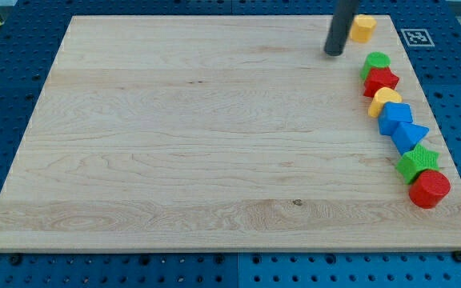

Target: Move the yellow hexagon close to the green circle

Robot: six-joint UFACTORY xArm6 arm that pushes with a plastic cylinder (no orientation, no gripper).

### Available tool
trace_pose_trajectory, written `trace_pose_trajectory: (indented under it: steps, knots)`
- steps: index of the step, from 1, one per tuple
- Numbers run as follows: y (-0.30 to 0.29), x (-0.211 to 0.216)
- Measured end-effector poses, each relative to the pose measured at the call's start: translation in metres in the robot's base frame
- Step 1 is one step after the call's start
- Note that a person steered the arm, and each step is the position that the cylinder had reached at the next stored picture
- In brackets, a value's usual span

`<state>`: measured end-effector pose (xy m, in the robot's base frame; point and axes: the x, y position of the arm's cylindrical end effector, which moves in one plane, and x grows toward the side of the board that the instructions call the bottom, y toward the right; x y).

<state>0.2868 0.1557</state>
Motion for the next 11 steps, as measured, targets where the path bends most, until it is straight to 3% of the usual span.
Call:
trace_pose_trajectory:
  steps: [2,3,4,6,8,11]
  knots:
    - [0.009,-0.094]
    - [0.027,-0.096]
    - [0.084,-0.079]
    - [0.099,-0.024]
    - [0.078,-0.092]
    - [0.049,-0.068]
